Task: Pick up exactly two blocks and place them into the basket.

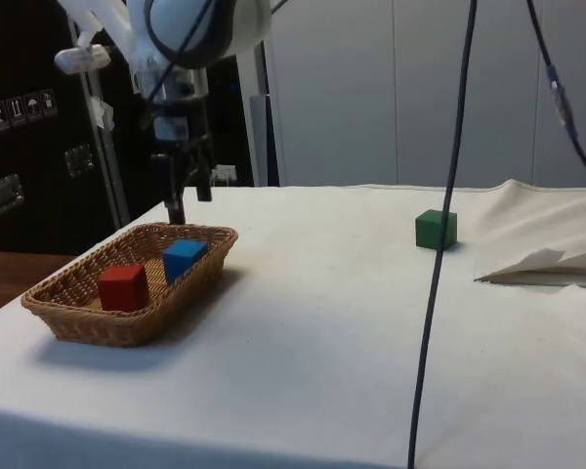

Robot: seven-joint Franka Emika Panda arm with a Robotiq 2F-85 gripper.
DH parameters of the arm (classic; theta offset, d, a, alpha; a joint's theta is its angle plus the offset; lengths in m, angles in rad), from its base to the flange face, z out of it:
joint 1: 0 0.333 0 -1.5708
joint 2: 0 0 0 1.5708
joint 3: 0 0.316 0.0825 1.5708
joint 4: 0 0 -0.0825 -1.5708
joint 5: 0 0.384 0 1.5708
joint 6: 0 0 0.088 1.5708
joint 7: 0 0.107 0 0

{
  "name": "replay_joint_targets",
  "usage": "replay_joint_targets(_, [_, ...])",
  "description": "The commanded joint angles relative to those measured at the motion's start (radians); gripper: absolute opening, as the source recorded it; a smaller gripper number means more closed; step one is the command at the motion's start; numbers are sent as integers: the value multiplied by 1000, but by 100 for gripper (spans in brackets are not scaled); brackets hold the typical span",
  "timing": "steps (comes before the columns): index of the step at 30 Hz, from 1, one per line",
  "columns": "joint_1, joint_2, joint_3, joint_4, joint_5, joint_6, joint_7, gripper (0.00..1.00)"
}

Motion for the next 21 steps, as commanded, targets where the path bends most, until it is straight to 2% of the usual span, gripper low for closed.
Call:
replay_joint_targets(1, [7,-20,-7,-18,-11,3,9,100])
replay_joint_targets(5, [6,-61,-6,-53,-17,7,7,100])
replay_joint_targets(6, [0,-55,0,-46,-8,0,0,100])
replay_joint_targets(7, [5,-81,-6,-70,-21,9,7,100])
replay_joint_targets(13, [5,-142,-6,-124,-28,18,6,100])
replay_joint_targets(14, [0,-127,-1,-108,-18,3,-1,100])
replay_joint_targets(16, [5,-167,-5,-155,-31,31,5,100])
replay_joint_targets(21, [4,-187,-3,-187,-28,49,1,100])
